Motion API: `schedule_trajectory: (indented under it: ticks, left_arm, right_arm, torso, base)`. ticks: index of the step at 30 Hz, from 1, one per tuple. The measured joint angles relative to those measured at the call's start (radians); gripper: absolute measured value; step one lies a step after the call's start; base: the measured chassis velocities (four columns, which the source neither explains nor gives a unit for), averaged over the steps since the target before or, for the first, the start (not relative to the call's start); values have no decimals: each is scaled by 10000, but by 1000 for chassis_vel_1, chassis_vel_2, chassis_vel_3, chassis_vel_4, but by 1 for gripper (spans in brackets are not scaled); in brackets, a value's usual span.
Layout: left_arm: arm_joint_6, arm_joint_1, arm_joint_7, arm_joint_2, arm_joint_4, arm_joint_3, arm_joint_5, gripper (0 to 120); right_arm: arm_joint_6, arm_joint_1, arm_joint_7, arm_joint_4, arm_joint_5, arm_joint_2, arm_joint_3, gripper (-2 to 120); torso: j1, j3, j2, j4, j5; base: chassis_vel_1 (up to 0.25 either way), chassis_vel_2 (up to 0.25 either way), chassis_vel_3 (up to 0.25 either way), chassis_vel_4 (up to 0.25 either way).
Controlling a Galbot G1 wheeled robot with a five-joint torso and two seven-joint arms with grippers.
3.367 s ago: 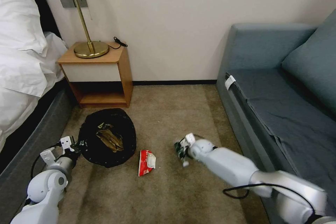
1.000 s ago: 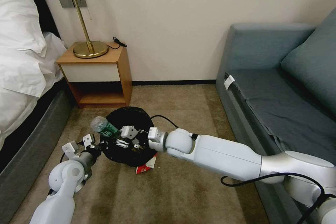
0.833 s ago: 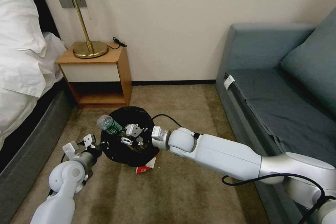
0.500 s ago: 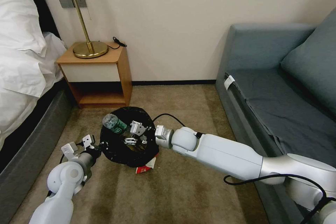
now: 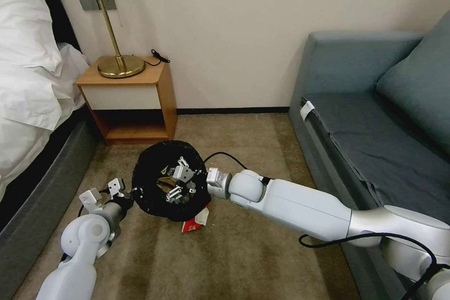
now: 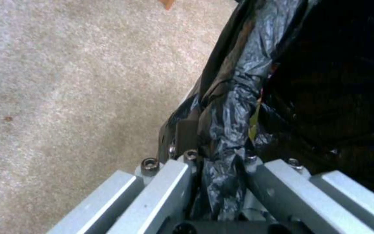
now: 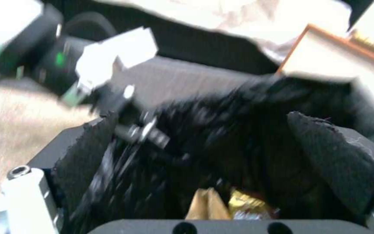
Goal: Pick up the trash bin, then pick up the garbage on the floor and place it into the trash bin.
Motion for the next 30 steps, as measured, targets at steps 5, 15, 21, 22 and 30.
schedule_trajectory:
  ticks: [5,15,21,22,30]
  left_arm:
    - [-145,-91,-43,58,132,-238,0,0]
    - [-464,-115,70,252,179,-722,448,0]
    - [-533,-100,163,285,220,-738,729,0]
    - [-563,-101,196,290,243,-738,830,0]
    - [-678,-98,212,277,282,-856,1294,0]
  right_arm:
    - [5,307,156,924,475,-403,677,100]
    - [-740,392,1444,2173,1489,-1585,2562,100]
    - [-1471,-245,2197,1849,1884,-1858,3357,100]
    - [-1646,-434,2361,1700,1984,-1866,3568,100]
    - [-3472,-1936,3757,466,3000,-1868,4311,100]
  torso:
    - [0,0,0,0,0]
    - [0,-1,1,0,1]
    - [0,0,0,-2,2]
    - [0,-1,0,-2,1]
    - [0,0,0,-1,1]
  base:
    - [0,0,0,0]
    - [0,0,0,0]
    - [0,0,0,0]
    - [0,0,0,0]
    - [0,0,0,0]
